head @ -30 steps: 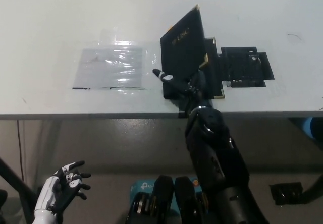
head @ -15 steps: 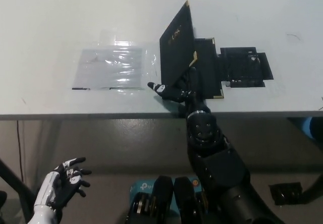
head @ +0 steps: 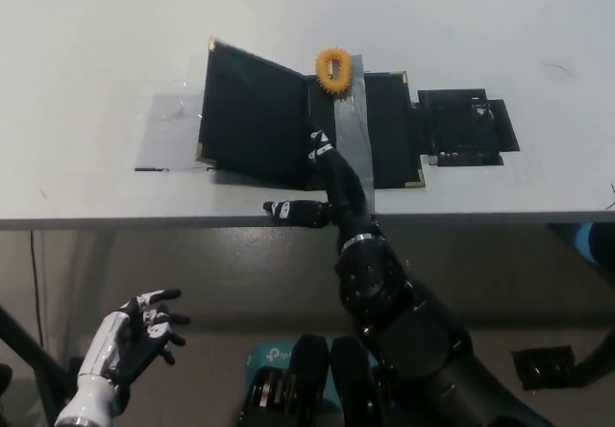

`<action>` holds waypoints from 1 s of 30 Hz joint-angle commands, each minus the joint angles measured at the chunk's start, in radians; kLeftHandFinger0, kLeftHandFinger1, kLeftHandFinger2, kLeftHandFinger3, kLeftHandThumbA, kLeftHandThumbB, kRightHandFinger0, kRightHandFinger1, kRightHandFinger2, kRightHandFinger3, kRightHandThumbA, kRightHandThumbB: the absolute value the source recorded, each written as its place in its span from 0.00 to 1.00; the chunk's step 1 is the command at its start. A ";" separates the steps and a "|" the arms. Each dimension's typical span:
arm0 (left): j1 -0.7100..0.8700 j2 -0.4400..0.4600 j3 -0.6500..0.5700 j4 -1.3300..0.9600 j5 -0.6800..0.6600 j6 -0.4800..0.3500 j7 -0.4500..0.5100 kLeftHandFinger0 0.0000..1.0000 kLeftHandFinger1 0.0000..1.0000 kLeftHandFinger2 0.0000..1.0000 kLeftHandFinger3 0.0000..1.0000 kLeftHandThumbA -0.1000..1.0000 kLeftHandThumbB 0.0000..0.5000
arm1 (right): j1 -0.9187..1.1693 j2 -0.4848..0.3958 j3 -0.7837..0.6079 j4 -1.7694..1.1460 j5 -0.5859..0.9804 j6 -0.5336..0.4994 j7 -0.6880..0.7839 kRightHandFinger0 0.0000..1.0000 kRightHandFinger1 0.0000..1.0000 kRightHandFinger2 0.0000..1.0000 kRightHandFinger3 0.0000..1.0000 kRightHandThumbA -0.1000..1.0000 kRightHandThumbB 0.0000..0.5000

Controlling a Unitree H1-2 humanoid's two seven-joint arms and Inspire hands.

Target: The robot uses its right hand to push the cover of the diary kept in the middle of the desk towards the left to open it

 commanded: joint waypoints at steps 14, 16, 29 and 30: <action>-0.052 0.011 -0.023 -0.013 0.018 0.021 -0.025 0.29 0.37 0.47 0.57 0.30 0.85 | -0.042 0.026 0.083 0.075 -0.162 -0.010 0.101 0.66 0.84 0.93 1.00 1.00 0.42; -0.051 0.012 -0.024 -0.013 0.018 0.021 -0.025 0.29 0.37 0.46 0.57 0.29 0.85 | -0.040 0.026 0.083 0.078 -0.169 -0.013 0.095 0.55 0.72 0.82 1.00 1.00 0.43; 0.035 -0.021 0.020 -0.013 -0.001 -0.029 -0.004 0.26 0.33 0.42 0.57 0.28 0.81 | -0.065 -0.077 -0.052 -0.240 -0.055 0.145 0.284 0.72 0.78 0.88 1.00 1.00 0.31; 0.039 -0.024 0.026 -0.010 -0.005 -0.037 -0.005 0.27 0.33 0.43 0.58 0.28 0.81 | -0.071 -0.076 -0.071 -0.270 -0.035 0.176 0.310 0.82 0.88 0.95 1.00 1.00 0.30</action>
